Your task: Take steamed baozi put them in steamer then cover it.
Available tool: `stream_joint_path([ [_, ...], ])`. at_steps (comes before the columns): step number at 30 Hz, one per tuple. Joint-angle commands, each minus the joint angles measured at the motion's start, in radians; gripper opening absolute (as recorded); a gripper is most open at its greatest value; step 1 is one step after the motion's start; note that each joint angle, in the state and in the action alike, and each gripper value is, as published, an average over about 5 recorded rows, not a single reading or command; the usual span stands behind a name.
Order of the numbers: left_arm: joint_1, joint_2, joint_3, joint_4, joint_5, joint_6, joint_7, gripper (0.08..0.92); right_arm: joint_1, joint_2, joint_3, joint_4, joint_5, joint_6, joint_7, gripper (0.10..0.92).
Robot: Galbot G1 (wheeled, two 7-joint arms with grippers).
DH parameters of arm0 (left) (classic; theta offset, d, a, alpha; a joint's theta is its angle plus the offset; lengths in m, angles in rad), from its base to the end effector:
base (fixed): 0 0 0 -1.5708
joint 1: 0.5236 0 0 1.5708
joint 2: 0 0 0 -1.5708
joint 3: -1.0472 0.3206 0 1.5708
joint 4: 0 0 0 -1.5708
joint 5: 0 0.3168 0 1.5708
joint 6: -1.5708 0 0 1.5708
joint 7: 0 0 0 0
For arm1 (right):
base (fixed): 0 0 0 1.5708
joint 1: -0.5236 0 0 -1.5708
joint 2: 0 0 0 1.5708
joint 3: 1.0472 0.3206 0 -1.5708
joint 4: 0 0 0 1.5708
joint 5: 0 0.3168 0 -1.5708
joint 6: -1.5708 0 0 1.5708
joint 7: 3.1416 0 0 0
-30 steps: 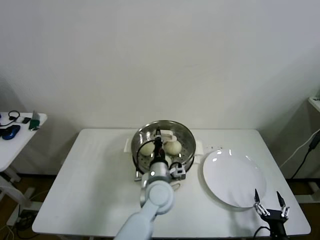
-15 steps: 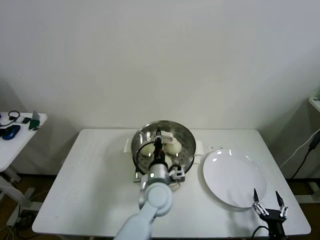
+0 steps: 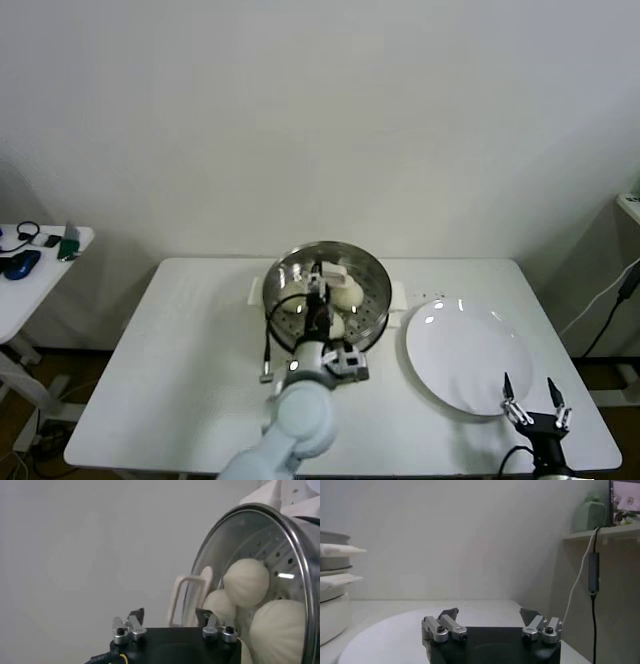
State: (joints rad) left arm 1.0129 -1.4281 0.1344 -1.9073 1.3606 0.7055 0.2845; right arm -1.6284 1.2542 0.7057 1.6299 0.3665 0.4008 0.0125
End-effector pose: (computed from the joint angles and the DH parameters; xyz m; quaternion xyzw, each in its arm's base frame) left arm 0.2447 -0.1503 -0.2316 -0.0544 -0.7815 -0.6208 0.0302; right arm 0.1122 -0.1484 -0.3956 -0.0835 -0.9959 0.0164 0.0316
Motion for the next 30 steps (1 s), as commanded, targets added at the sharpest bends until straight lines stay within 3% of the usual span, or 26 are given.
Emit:
stream_joint_path([
  [1, -0.007, 0.011, 0.046, -0.041, -0.068, 0.04, 0.045, 0.703, -0.001, 0.006, -0.012, 0.023, -0.008, -0.008, 0.006, 0.823],
  [6, 0.075, 0.078, -0.038, -0.183, -0.147, -0.01, -0.017, 0.811, 0.001, 0.027, -0.027, 0.052, -0.019, -0.027, -0.009, 0.823],
  [11, 0.181, 0.159, -0.211, -0.309, -0.513, -0.186, -0.213, 0.822, 0.002, 0.043, -0.043, 0.077, -0.055, -0.04, -0.017, 0.823],
  [15, 0.282, 0.148, -0.391, -0.318, -0.867, -0.403, -0.392, 0.823, -0.007, 0.045, -0.052, 0.075, -0.082, -0.032, -0.016, 0.823],
  [18, 0.361, 0.108, -0.56, -0.31, -1.097, -0.528, -0.47, 0.823, -0.011, 0.045, -0.055, 0.066, -0.098, -0.02, -0.017, 0.823],
  [21, 0.461, 0.078, -0.756, -0.277, -1.345, -0.65, -0.475, 0.823, -0.012, 0.044, -0.061, 0.062, -0.103, -0.017, -0.021, 0.823],
  [24, 0.576, 0.1, -0.888, -0.203, -1.542, -0.763, -0.452, 0.823, -0.011, 0.042, -0.07, 0.058, -0.102, -0.02, -0.024, 0.823],
  [30, 0.723, 0.149, -0.89, 0.015, -1.658, -0.997, -0.42, 0.823, -0.006, 0.038, -0.078, 0.048, -0.099, -0.018, -0.031, 0.823],
])
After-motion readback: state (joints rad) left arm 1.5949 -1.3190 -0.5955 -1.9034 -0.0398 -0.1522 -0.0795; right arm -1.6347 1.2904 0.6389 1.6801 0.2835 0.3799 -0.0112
